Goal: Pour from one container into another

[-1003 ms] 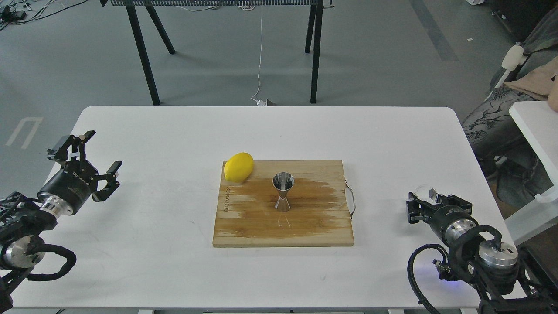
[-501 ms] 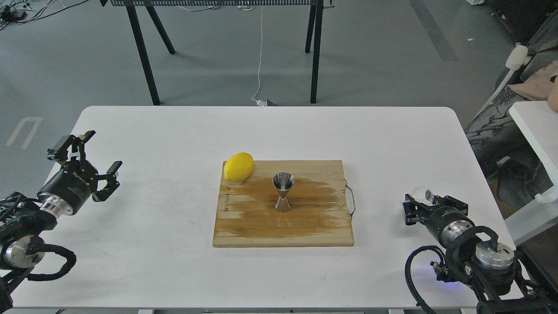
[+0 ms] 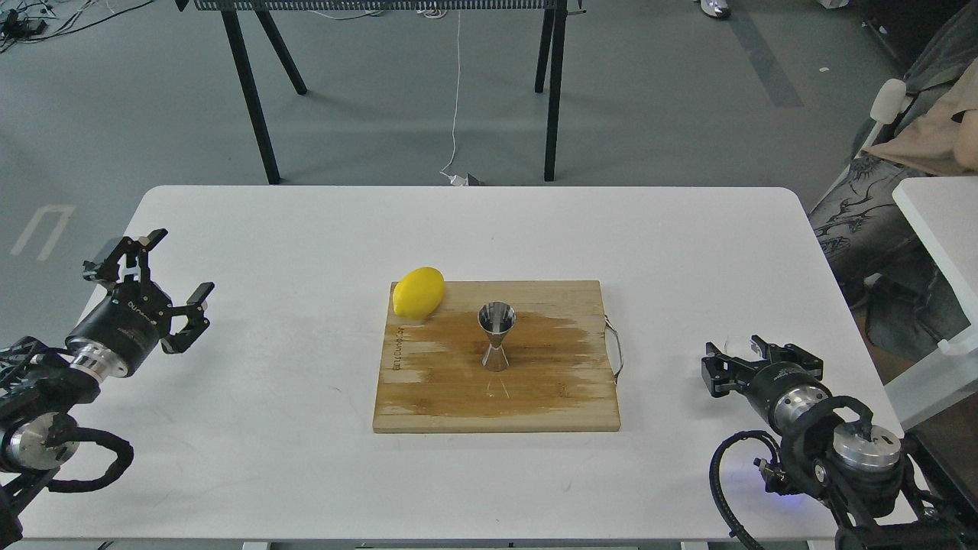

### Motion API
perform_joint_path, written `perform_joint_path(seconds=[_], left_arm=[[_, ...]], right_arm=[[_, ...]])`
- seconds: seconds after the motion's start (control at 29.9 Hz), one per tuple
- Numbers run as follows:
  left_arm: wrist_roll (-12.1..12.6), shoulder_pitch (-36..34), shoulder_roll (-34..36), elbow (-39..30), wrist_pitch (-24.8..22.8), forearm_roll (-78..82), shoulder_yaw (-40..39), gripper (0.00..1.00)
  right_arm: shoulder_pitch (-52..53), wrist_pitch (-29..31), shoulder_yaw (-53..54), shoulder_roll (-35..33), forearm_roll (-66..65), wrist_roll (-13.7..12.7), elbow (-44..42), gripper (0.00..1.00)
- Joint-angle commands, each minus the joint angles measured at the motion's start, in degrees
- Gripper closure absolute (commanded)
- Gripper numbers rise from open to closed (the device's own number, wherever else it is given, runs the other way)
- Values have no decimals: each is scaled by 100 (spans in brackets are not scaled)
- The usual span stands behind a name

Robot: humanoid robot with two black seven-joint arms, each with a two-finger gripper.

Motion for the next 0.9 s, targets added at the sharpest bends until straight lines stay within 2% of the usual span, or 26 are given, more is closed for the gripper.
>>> perform_joint_path(seconds=[0.0, 0.17, 0.53, 0.63, 0.74, 0.87], left_arm=[[0, 0, 0, -4, 0, 3, 0, 1], [0, 0, 0, -4, 0, 3, 0, 1], [0, 0, 0, -4, 0, -5, 0, 1], [0, 0, 9, -4, 0, 3, -9, 1], [0, 9, 9, 5, 0, 3, -9, 1], [0, 9, 9, -4, 0, -5, -9, 1]], right_arm=[[-1, 1, 0, -1, 0, 0, 34, 18], [-1, 1, 0, -1, 0, 0, 69, 6], [-53, 71, 44, -220, 0, -27, 877, 3], [-45, 132, 27, -457, -26, -193, 1246, 3], [34, 614, 18, -668, -105, -378, 1458, 3], [306, 1966, 9, -1037, -245, -641, 1344, 2]])
